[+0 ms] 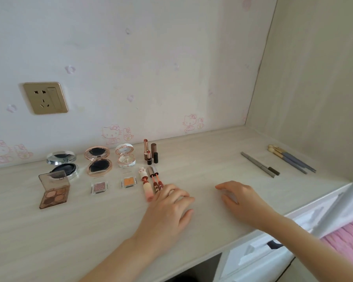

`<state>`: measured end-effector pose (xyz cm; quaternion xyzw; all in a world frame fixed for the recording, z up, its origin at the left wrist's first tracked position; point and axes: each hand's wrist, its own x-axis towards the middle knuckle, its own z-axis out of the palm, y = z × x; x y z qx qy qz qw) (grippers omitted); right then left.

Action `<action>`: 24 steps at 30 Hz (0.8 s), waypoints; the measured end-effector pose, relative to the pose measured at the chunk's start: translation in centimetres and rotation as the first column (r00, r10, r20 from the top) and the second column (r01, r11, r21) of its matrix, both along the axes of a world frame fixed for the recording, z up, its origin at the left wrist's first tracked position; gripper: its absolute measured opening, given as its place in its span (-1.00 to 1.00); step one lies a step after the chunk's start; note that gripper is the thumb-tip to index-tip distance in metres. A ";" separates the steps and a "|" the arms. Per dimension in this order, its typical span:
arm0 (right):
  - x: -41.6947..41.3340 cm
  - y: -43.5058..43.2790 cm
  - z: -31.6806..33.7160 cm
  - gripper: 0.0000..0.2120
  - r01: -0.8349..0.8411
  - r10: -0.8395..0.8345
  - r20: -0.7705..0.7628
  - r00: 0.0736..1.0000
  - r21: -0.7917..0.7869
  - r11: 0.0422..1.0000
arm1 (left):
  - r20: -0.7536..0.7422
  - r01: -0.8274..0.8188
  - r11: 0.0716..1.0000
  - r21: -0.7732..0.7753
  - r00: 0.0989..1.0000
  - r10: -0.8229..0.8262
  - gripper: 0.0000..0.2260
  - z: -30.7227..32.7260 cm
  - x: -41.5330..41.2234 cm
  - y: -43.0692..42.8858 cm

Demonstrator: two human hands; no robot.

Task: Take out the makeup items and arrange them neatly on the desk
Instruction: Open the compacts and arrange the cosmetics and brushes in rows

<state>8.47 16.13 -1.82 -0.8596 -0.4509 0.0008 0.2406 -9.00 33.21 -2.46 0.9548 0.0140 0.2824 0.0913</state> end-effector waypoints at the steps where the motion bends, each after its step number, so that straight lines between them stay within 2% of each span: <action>1: 0.3 -0.8 -0.1 -0.72 0.008 -0.008 0.009 1.000 -0.005 1.000 | -0.009 0.020 0.999 -0.034 1.000 -0.020 -0.75 0.2 0.8 -0.4; 6: 2.1 -4.8 0.1 -0.71 0.058 -0.058 0.032 0.998 -0.002 0.998 | -0.045 0.059 0.983 -0.172 0.997 -0.068 -0.77 1.2 6.0 -2.5; 12: 5.8 -7.5 0.0 -0.75 0.171 -0.171 0.000 0.985 0.049 0.984 | -0.132 0.114 0.969 -0.218 0.981 -0.145 -0.75 1.3 13.1 -4.8; 18: 10.0 -7.7 -0.7 -0.79 0.325 -0.331 0.006 0.944 0.178 0.929 | -0.193 0.064 0.953 -0.296 0.973 -0.125 -0.72 0.2 20.6 -5.3; 24: 12.3 -7.3 -1.4 -0.79 0.419 -0.431 0.044 0.901 0.171 0.892 | -0.208 -0.020 0.933 -0.360 0.976 -0.059 -0.64 -0.1 26.2 -4.8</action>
